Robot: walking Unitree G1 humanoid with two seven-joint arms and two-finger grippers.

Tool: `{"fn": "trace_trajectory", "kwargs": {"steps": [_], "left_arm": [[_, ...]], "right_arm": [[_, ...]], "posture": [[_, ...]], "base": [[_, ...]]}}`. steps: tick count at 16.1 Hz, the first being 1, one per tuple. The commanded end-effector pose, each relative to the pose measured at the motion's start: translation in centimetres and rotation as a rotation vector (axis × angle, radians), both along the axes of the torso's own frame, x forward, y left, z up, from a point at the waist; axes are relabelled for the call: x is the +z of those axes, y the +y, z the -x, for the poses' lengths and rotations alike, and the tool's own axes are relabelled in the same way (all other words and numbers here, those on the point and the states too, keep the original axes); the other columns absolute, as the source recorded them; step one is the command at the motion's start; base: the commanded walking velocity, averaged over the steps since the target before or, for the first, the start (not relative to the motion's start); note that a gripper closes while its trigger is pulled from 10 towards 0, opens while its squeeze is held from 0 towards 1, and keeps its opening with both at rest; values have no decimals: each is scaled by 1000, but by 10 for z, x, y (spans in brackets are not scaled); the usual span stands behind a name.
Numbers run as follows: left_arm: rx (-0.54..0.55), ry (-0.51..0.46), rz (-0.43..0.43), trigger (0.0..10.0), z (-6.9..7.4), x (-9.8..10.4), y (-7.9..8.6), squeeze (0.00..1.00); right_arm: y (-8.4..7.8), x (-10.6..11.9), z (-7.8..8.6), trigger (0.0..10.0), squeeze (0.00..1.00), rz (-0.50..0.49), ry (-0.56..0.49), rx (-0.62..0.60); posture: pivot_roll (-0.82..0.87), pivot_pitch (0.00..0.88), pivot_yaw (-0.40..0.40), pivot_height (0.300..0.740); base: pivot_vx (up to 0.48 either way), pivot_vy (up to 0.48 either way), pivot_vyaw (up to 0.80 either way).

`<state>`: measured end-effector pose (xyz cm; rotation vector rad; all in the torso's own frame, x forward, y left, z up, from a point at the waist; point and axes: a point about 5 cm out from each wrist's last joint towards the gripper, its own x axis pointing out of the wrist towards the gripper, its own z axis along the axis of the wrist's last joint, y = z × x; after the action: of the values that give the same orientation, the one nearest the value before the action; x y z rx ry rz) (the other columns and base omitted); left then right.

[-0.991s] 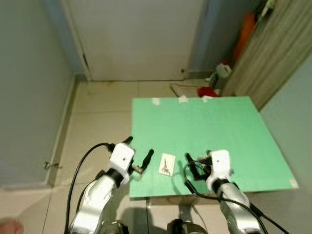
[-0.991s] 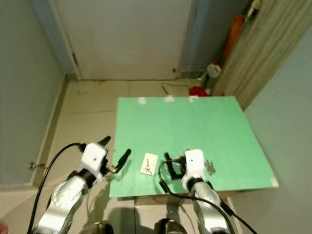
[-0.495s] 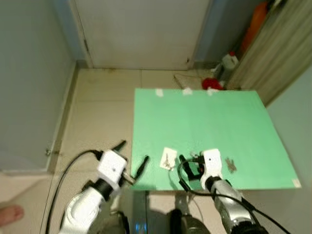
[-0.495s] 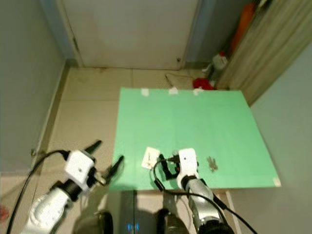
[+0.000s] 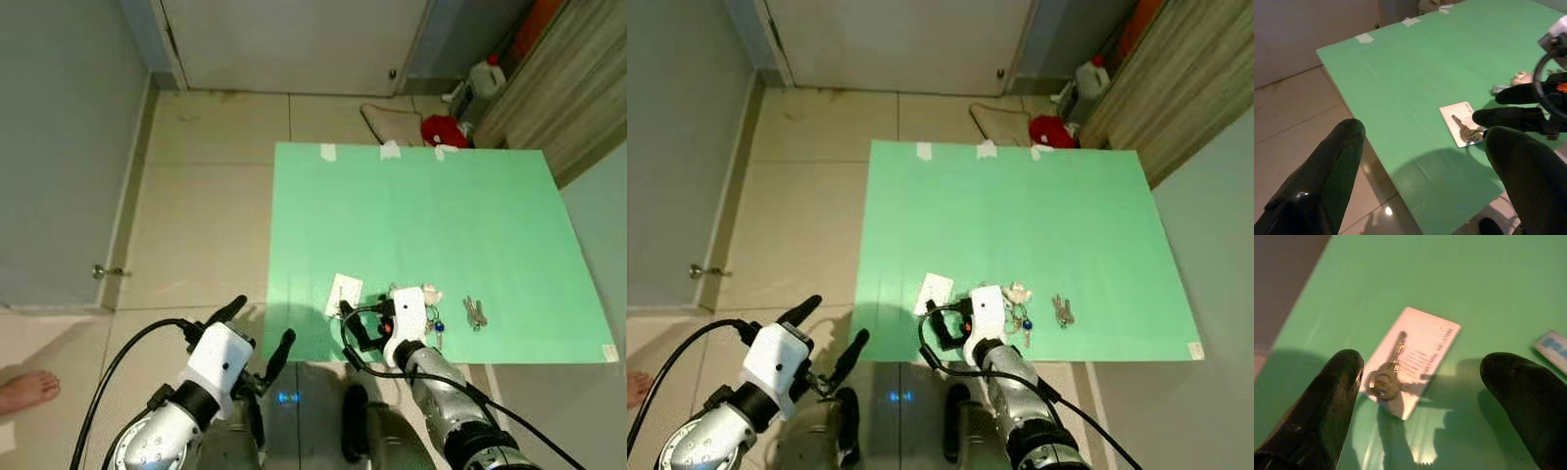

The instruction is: Hang keys on a hook

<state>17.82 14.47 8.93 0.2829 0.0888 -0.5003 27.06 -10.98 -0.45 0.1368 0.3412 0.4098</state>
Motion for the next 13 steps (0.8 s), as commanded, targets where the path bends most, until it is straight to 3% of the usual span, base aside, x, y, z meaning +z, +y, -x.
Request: {"fn": "trace_trajectory", "kwargs": {"steps": [1, 3, 6, 13], "left_arm": [[13, 11, -1, 10000, 2, 1, -1, 0], [18, 12, -2, 10000, 1, 1, -2, 0], [21, 12, 5, 10000, -4, -1, -6, 0], [34, 0, 5, 10000, -12, -1, -7, 0]], "right_arm": [[2, -8, 11, 10000, 0, -19, 19, 43], [5, -7, 13, 10000, 0, -23, 8, 72], [4, -5, 22, 10000, 0, 50, -77, 180], [4, -3, 20, 10000, 0, 74, -103, 142]], "posture": [[279, 336, -85, 740], [271, 335, -89, 740], [240, 329, -100, 740], [232, 328, -108, 740]], "base": [[0, 0, 0], [0, 0, 0], [0, 0, 0], [0, 0, 0]]}}
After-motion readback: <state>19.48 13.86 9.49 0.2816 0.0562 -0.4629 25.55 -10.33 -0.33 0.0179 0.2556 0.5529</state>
